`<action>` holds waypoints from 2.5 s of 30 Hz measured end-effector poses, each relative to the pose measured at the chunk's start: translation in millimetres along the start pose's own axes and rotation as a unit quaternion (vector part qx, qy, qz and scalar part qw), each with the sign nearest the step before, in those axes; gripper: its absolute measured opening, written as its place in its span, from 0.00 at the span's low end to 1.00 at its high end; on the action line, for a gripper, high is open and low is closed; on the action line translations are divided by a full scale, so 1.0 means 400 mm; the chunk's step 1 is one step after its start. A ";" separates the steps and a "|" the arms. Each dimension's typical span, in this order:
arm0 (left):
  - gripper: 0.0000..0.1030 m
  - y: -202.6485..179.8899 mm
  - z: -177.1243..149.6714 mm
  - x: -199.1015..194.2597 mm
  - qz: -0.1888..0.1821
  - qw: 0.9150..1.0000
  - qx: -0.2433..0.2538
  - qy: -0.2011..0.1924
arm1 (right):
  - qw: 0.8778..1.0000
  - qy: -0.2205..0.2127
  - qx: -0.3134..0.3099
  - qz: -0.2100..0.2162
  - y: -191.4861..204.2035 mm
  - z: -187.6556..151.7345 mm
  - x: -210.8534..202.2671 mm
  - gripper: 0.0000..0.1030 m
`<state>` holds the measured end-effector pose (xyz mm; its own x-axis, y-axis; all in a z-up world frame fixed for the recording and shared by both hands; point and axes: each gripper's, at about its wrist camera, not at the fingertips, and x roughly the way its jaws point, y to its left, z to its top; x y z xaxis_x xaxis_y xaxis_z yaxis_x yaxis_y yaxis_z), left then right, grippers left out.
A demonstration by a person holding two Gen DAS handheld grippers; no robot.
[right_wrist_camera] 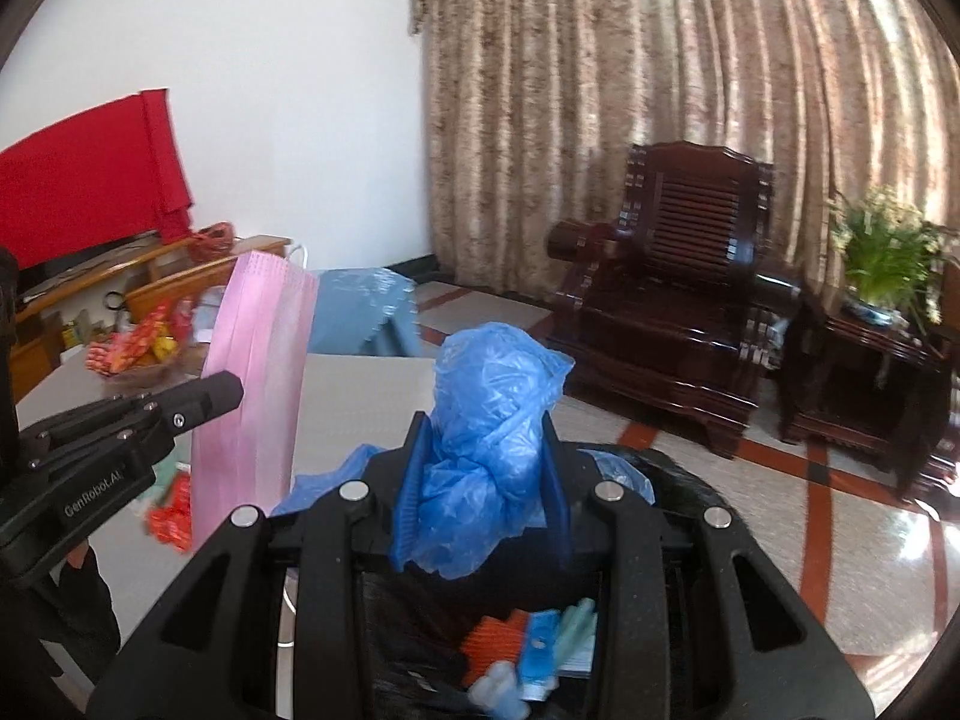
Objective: Collect trash
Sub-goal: 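Carry the pink strip and blue bags over the bin and open both grippers, then move both tools back over the glove, tissue and red bag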
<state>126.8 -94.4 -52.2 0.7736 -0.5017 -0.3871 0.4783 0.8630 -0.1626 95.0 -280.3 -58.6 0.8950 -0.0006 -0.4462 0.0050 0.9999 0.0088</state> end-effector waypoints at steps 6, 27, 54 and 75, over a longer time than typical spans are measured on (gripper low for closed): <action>0.01 -0.093 -0.001 0.095 -0.037 0.999 0.012 0.017 | 0.999 0.015 0.017 -0.041 -0.100 -0.040 0.023 0.32; 0.39 -0.155 -0.047 0.258 -0.069 0.994 0.014 0.085 | 0.991 0.080 0.037 -0.100 -0.212 -0.174 0.124 0.62; 0.82 0.257 -0.049 -0.130 0.158 0.987 -0.025 -0.005 | 0.999 0.026 0.025 0.030 0.141 -0.048 0.113 0.95; 0.82 0.547 -0.171 -0.260 0.301 0.951 -0.069 0.005 | 0.990 0.035 -0.042 0.131 0.542 -0.066 0.260 0.95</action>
<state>122.5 150.6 -109.7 0.8851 0.0868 -0.4573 -0.1108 0.9935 -0.0259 177.3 -63.4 -126.7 0.8281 0.2565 -0.4985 -0.2627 0.9631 0.0591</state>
